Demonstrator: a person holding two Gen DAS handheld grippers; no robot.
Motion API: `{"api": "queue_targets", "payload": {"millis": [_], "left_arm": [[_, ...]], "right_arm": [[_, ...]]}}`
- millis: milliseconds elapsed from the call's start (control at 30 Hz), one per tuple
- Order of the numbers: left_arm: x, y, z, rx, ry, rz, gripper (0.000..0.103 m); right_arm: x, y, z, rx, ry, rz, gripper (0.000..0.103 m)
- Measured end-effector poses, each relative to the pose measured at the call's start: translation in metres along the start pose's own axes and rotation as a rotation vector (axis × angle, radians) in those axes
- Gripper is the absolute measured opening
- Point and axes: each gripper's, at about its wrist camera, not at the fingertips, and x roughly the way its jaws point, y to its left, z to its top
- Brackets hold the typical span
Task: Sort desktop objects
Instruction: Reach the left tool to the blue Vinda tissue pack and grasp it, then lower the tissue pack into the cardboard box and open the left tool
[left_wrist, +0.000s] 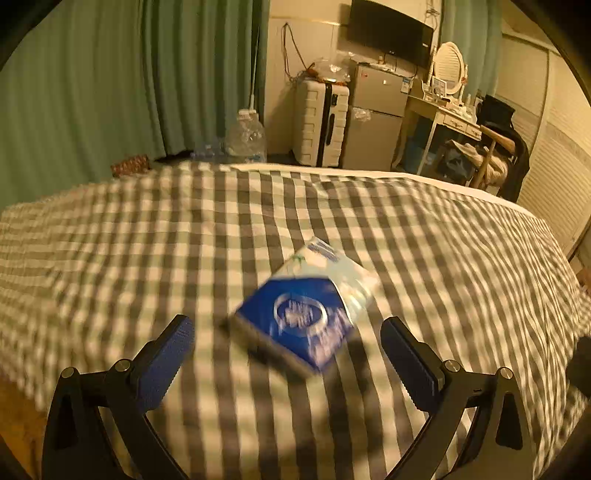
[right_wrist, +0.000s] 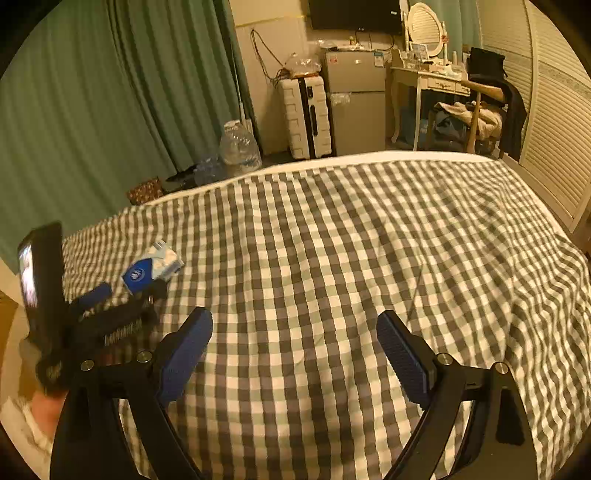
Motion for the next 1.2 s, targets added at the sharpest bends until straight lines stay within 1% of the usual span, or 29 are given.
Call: {"api": "queue_targets", "payload": {"millis": [100, 133, 167, 233, 267, 367, 467, 533, 600, 667, 733, 767, 800, 867, 933, 1033, 1100, 1200], "left_arm": [[0.015, 0.001, 0.006, 0.006, 0.021, -0.012, 0.102], [0.014, 0.000, 0.007, 0.015, 0.010, -0.024, 0.097], [0.013, -0.001, 0.009, 0.033, 0.006, -0.034, 0.067], [0.012, -0.008, 0.009, 0.078, 0.020, -0.013, 0.064], [0.009, -0.012, 0.010, 0.088, 0.023, -0.019, 0.059], [-0.009, -0.013, 0.003, 0.066, 0.037, -0.050, 0.058], [-0.040, -0.013, -0.013, 0.039, 0.027, -0.072, 0.058], [-0.066, -0.013, -0.027, 0.011, 0.026, -0.104, 0.058], [-0.093, -0.012, -0.040, -0.007, 0.018, -0.111, 0.058], [-0.127, -0.006, -0.055, -0.048, 0.010, -0.137, 0.058], [-0.162, 0.001, -0.070, -0.078, 0.001, -0.141, 0.058], [-0.178, 0.004, -0.074, -0.084, -0.012, -0.136, 0.058], [-0.198, 0.009, -0.080, -0.098, -0.045, -0.119, 0.058], [-0.236, 0.025, -0.087, -0.134, -0.091, -0.123, 0.058], [-0.270, 0.045, -0.084, -0.159, -0.130, -0.109, 0.058], [-0.315, 0.084, -0.072, -0.181, -0.202, -0.056, 0.058], [-0.334, 0.110, -0.066, -0.192, -0.214, -0.019, 0.058], [-0.346, 0.148, -0.072, -0.184, -0.178, 0.032, 0.058]], "right_arm": [[0.005, -0.003, -0.008, -0.007, 0.019, -0.009, 0.091], [0.006, -0.006, -0.012, -0.003, 0.027, -0.012, 0.091], [0.007, -0.009, -0.017, 0.006, 0.040, -0.015, 0.091], [0.006, -0.016, -0.025, 0.023, 0.058, -0.021, 0.091], [0.005, -0.018, -0.029, 0.031, 0.063, -0.022, 0.091], [-0.005, -0.023, -0.044, 0.053, 0.086, -0.024, 0.091], [-0.025, -0.021, -0.063, 0.055, 0.104, -0.035, 0.091], [-0.040, -0.018, -0.072, 0.058, 0.106, -0.031, 0.091], [-0.060, -0.010, -0.082, 0.054, 0.109, -0.024, 0.091], [-0.077, -0.001, -0.091, 0.045, 0.105, -0.017, 0.091], [-0.098, 0.013, -0.100, 0.033, 0.096, 0.004, 0.091], [-0.109, 0.021, -0.102, 0.022, 0.089, 0.011, 0.091], [-0.121, 0.032, -0.106, 0.005, 0.077, 0.019, 0.091], [-0.142, 0.051, -0.111, -0.016, 0.050, 0.030, 0.091], [-0.166, 0.069, -0.113, -0.023, 0.018, 0.055, 0.091], [-0.199, 0.100, -0.111, -0.058, -0.031, 0.080, 0.091], [-0.222, 0.123, -0.110, -0.093, -0.069, 0.098, 0.091], [-0.240, 0.153, -0.110, -0.137, -0.092, 0.108, 0.091]]}}
